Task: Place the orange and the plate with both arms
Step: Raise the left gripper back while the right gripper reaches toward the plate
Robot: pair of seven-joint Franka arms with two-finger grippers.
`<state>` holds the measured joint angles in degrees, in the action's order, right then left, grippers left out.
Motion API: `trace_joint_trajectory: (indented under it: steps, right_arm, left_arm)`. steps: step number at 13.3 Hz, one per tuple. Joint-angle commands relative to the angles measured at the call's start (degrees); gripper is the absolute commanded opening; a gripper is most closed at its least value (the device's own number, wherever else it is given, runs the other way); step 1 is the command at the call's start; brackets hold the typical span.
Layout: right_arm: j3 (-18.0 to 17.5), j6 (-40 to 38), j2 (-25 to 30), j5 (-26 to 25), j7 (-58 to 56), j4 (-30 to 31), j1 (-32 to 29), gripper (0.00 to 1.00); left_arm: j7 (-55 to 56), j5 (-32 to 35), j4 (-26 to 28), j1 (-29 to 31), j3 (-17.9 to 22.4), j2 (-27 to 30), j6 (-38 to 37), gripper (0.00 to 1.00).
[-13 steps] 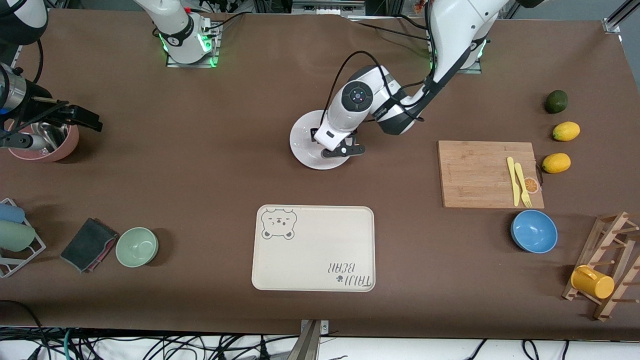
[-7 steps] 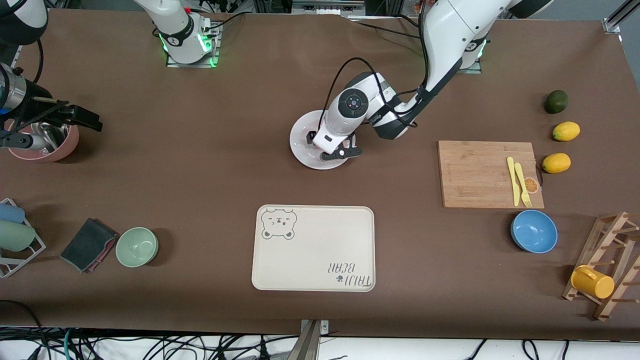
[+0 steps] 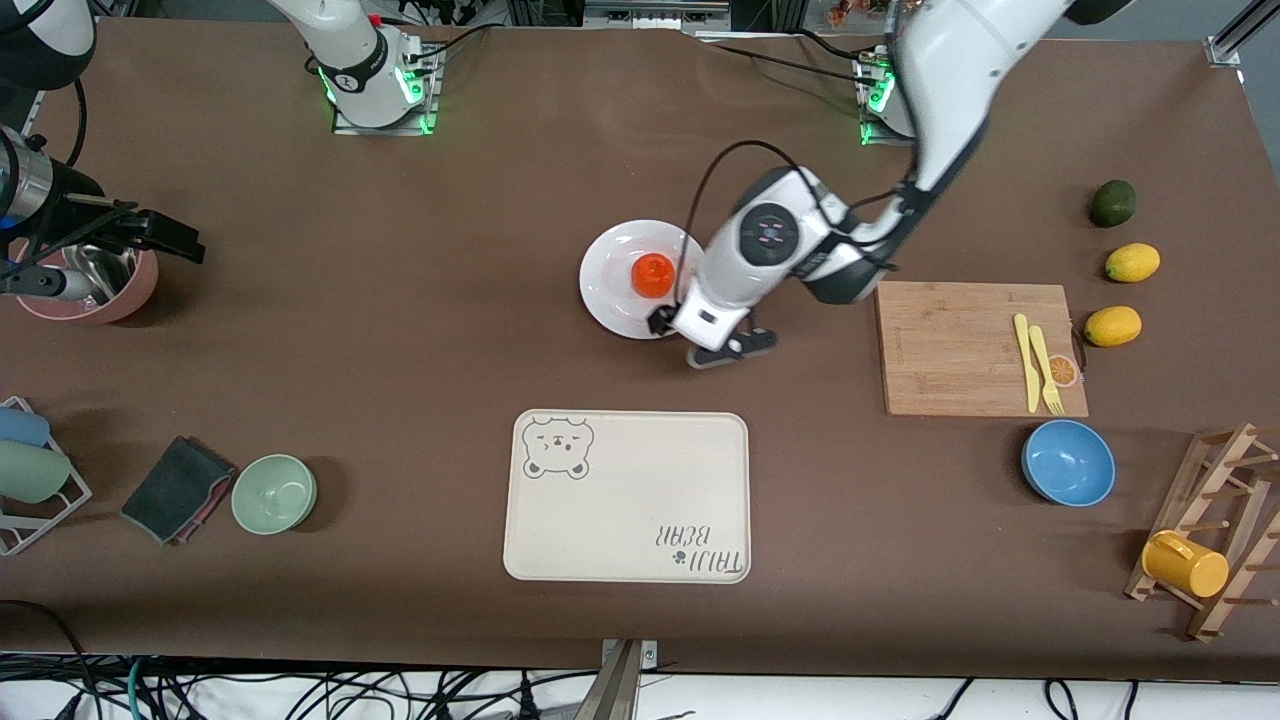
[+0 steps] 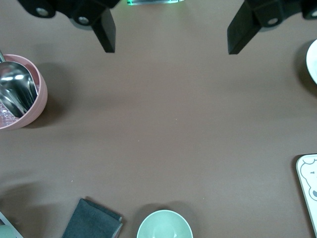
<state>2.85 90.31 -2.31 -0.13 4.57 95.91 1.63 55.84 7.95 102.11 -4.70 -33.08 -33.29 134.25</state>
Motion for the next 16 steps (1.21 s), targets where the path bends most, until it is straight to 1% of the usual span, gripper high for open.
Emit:
trace_joint_trajectory:
  steps: [1, 2, 4, 7, 9, 10, 11, 12, 13, 14, 15, 16]
  right_arm:
    - [-0.2, -0.6, 0.1, 0.8, 0.6, -0.2, -0.1, 1.00]
    - [-0.2, -0.6, 0.1, 0.8, 0.6, -0.2, -0.1, 1.00]
    - [-0.3, -0.6, 0.0, 0.8, 0.5, -0.1, -0.1, 1.00]
    - [-0.3, -0.6, -1.9, 2.1, -0.4, -0.3, 1.6, 1.00]
    - [-0.2, -0.7, -4.7, 7.1, -0.4, -0.2, 4.7, 1.00]
    - [-0.2, -0.9, -6.8, 8.7, 0.2, 0.0, 6.7, 1.00]
    - [-0.2, -0.6, -9.0, 11.2, 0.3, 0.0, 8.5, 1.00]
    - [-0.2, 0.2, -10.8, 14.9, 0.4, 0.4, 9.9, 1.00]
    - [-0.2, 1.3, -12.3, 18.0, 0.4, 1.0, 10.9, 1.00]
    - [-0.3, 4.4, -12.4, 20.2, 0.4, 3.3, 11.6, 1.00]
    - [-1.3, 8.4, -11.8, 23.1, 0.4, 7.4, 11.9, 1.00]
    - [-2.7, 12.7, -10.2, 26.6, -0.2, 12.7, 11.9, 1.00]
  left_arm:
    - [-10.9, 1.0, 1.2, 9.8, -0.9, 10.5, -7.5, 1.00]
    - [-14.6, 1.0, -0.1, 12.4, -0.9, 13.2, -11.8, 1.00]
    - [-19.4, 0.9, -4.2, 16.4, -0.9, 16.7, -22.4, 1.00]
    - [-20.0, 1.0, -11.6, 19.5, -0.8, 18.6, -33.1, 1.00]
    - [-22.9, 1.0, -15.1, 19.8, -0.6, 18.6, -37.6, 1.00]
    - [-23.3, 0.9, -15.5, 20.1, -0.5, 18.7, -37.7, 1.00]
    - [-24.4, 0.7, -15.3, 19.2, 1.8, 20.8, -37.7, 1.00]
    - [-26.5, 0.1, -15.1, 15.2, 7.3, 22.2, -37.8, 1.00]
    - [-29.4, -1.3, -15.5, 10.6, 14.2, 23.1, -40.0, 1.00]
    - [-34.0, -4.8, -15.5, 5.8, 22.6, 25.0, -42.5, 1.00]
    - [-38.5, -7.9, -14.5, 1.2, 30.5, 27.1, -43.3, 1.00]
    - [-40.7, -8.4, -13.7, -0.4, 33.5, 28.4, -44.2, 1.00]
